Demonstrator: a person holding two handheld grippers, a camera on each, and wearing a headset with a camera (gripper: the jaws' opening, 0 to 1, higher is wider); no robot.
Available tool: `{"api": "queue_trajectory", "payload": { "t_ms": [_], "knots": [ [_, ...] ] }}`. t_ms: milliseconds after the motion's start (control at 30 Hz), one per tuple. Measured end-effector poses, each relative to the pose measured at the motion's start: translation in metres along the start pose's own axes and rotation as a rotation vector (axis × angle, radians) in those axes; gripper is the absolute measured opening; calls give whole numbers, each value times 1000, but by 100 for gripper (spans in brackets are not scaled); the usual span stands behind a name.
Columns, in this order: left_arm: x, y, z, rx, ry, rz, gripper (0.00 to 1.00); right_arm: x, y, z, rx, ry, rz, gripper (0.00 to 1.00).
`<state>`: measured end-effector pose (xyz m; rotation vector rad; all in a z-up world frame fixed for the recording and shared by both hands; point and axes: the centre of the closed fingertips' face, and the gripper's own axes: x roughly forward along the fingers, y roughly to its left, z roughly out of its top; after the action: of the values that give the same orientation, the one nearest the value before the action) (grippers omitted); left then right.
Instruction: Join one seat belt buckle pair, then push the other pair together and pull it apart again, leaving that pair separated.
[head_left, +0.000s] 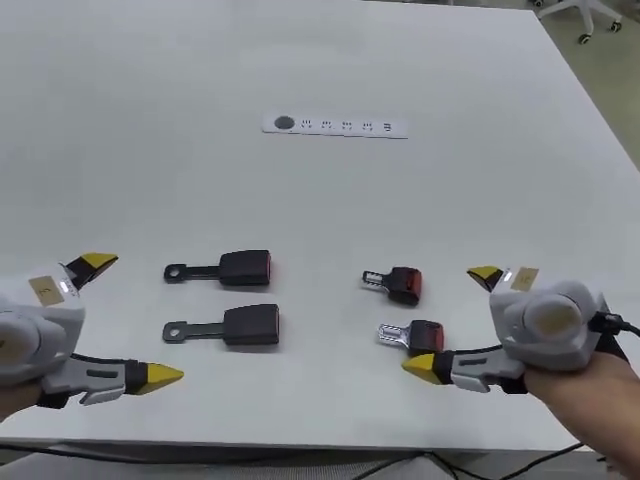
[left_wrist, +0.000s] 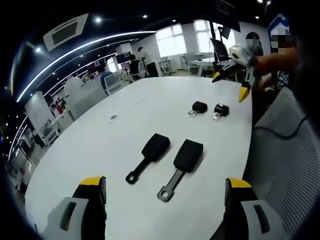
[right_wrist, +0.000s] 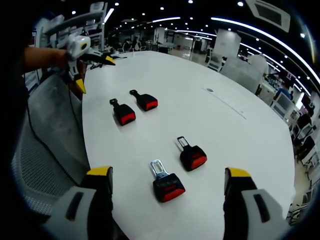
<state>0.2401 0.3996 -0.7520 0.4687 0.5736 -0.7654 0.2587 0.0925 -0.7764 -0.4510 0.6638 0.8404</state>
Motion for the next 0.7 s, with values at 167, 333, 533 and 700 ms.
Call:
{"api": "queue_trajectory", "payload": {
  "t_ms": [167,333,533,700],
  "knots": [
    [-5,4,-1,-3,-11,27,100,-3,-2,-7,6,18,-11,85],
    [2,1,-9,2,32,19,96,-2,9,-7,-25,18,24,83],
    [5,-7,-7,3,33,-25,92,-2,10,-5,-64,18,24,82],
    [10,-14,-7,56,52,-52,91,-2,12,-12,-135,55,40,75]
  ]
}}
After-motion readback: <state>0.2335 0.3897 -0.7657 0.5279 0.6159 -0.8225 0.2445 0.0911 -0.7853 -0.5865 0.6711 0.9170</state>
